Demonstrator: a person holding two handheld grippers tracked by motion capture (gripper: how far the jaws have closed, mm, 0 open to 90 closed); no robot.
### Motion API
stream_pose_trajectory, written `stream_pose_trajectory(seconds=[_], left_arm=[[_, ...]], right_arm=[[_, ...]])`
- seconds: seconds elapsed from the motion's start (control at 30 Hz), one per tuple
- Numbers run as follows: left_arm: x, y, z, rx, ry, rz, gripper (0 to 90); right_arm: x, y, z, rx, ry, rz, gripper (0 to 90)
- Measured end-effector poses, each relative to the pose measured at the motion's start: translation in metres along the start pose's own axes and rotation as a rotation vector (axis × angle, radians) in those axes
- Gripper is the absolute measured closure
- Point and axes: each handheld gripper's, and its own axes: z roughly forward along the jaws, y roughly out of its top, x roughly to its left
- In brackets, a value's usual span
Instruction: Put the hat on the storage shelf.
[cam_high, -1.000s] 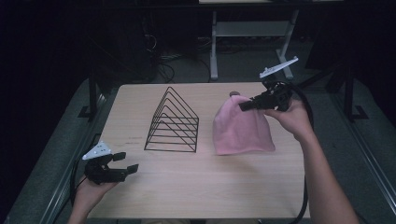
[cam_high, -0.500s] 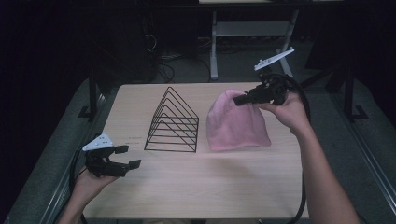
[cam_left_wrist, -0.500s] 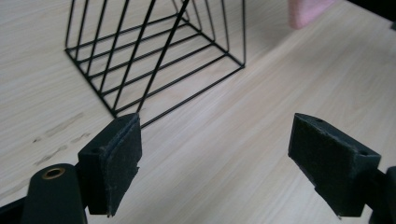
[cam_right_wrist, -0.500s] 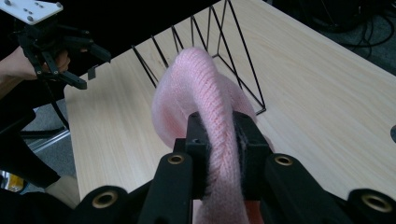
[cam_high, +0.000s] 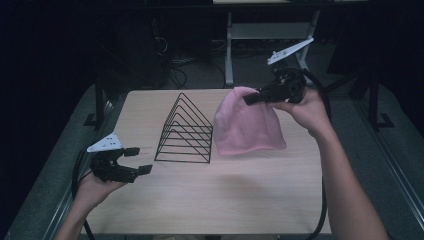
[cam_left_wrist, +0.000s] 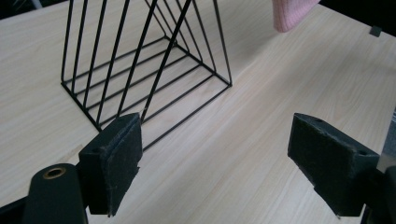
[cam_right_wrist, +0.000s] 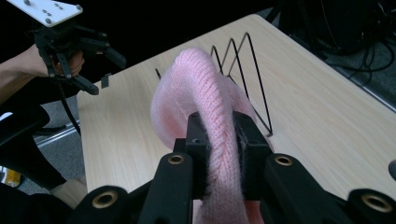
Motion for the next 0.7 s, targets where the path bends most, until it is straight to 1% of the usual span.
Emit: stream_pose_trajectory(seconds=[0.17, 0.23, 0.37, 0.47, 0.57, 0.7], left_arm=[[-0.003, 0.011, -0.006, -0.004, -0.004, 0.013, 17.8], [-0.003, 0.015, -0.008, -0.003, 0.001, 0.026, 17.8], [-0.004, 0.021, -0.01, -0.003, -0.009, 0.032, 17.8], [-0.006, 0.024, -0.01, 0.001, -0.016, 0.04, 17.8], [-0.006, 0.028, -0.01, 0.004, -0.025, 0.048, 17.8], [-0.006, 0.033, -0.006, 0.013, -0.034, 0.065, 17.8]], right_arm=[[0.008, 0.014, -0.003, -0.015, 0.013, -0.026, 78.1], [0.012, 0.019, -0.004, -0.018, 0.012, -0.041, 78.0], [0.017, 0.029, -0.003, -0.019, 0.011, -0.06, 78.1], [0.022, 0.035, -0.001, -0.018, 0.016, -0.081, 78.0], [0.026, 0.041, 0.002, -0.014, 0.024, -0.082, 78.1], [0.031, 0.051, 0.008, 0.0, 0.029, -0.1, 78.0]])
